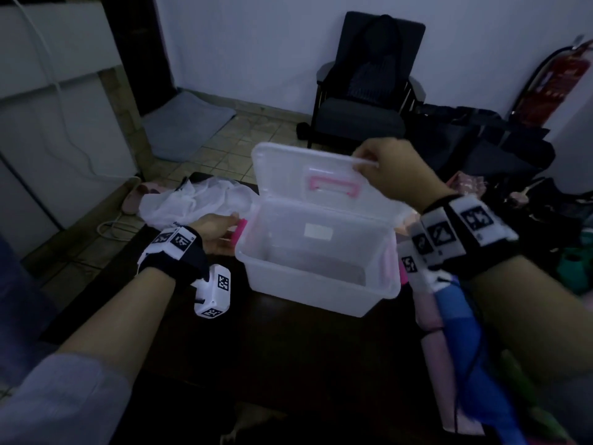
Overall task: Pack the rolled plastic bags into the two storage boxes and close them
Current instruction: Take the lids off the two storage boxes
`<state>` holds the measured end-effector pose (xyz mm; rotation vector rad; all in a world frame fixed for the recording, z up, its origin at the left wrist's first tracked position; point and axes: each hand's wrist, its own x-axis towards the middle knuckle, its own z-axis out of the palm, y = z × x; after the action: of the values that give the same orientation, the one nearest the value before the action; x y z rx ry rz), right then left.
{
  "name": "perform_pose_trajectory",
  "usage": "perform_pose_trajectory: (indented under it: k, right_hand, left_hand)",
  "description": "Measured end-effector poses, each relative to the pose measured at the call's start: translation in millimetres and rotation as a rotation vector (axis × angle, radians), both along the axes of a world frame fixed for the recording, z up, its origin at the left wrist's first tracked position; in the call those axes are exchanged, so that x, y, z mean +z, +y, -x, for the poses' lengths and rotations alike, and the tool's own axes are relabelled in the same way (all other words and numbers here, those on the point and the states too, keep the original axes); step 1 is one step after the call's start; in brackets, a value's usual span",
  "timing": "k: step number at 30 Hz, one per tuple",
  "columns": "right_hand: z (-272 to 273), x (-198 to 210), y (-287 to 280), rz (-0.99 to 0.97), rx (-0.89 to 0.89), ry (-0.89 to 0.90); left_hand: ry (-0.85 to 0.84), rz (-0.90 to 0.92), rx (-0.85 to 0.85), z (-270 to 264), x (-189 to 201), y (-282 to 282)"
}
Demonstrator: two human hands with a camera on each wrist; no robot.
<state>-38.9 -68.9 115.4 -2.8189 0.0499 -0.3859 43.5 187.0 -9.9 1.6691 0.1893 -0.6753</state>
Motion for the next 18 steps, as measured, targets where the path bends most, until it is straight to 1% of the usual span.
perform_pose_trajectory:
  k: [1,2,3,4,5,6,7,9,11,15,17,18]
  right_hand:
    - [-10,6,-2,0.002,-0.003,0.007]
    - [-19,10,-3,0.004,-0.002,0.006]
    - [-29,14,-5,0.006,-0.001,0.0]
    - [-40,18,-7,0.006,-0.002,-0.008]
    - [-51,20,-8,-0.001,-0.005,-0.014]
    - [-62,22,-9,-0.016,-0.011,-0.018]
    - [-74,22,-10,-0.034,-0.013,-0.019]
    - [-99,20,-8,-0.054,0.003,-0.015]
    - [-123,13,-7,-0.061,0.02,0.029]
    - [-162,-16,-7,-0.048,0.02,0.19]
    - [-173,-33,-6,-0.042,0.039,0.258]
    - [-177,-41,-5,-0.036,0.045,0.286]
  left_hand:
    - [-0.036,-0.047,0.023,-6,-1,1]
    - [-0.122,-0.136,0.046,-14,-5,3]
    - [-0.238,-0.298,0.034,-23,-9,6]
    - [-0.352,-0.477,-0.009,-33,-15,9]
    - [-0.437,-0.636,-0.091,-43,-20,11]
    - [-0.471,-0.725,-0.162,-52,-26,12]
    - [-0.482,-0.777,-0.228,-57,-32,13]
    - [-0.48,-0.806,-0.312,-72,-46,11]
    - [-0.471,-0.802,-0.342,-84,-57,8]
    - [-0.442,-0.736,-0.259,-110,-70,7]
    - [-0.425,-0.661,-0.16,-121,-75,10]
    - [-0.42,-0.589,-0.095,-126,-78,10]
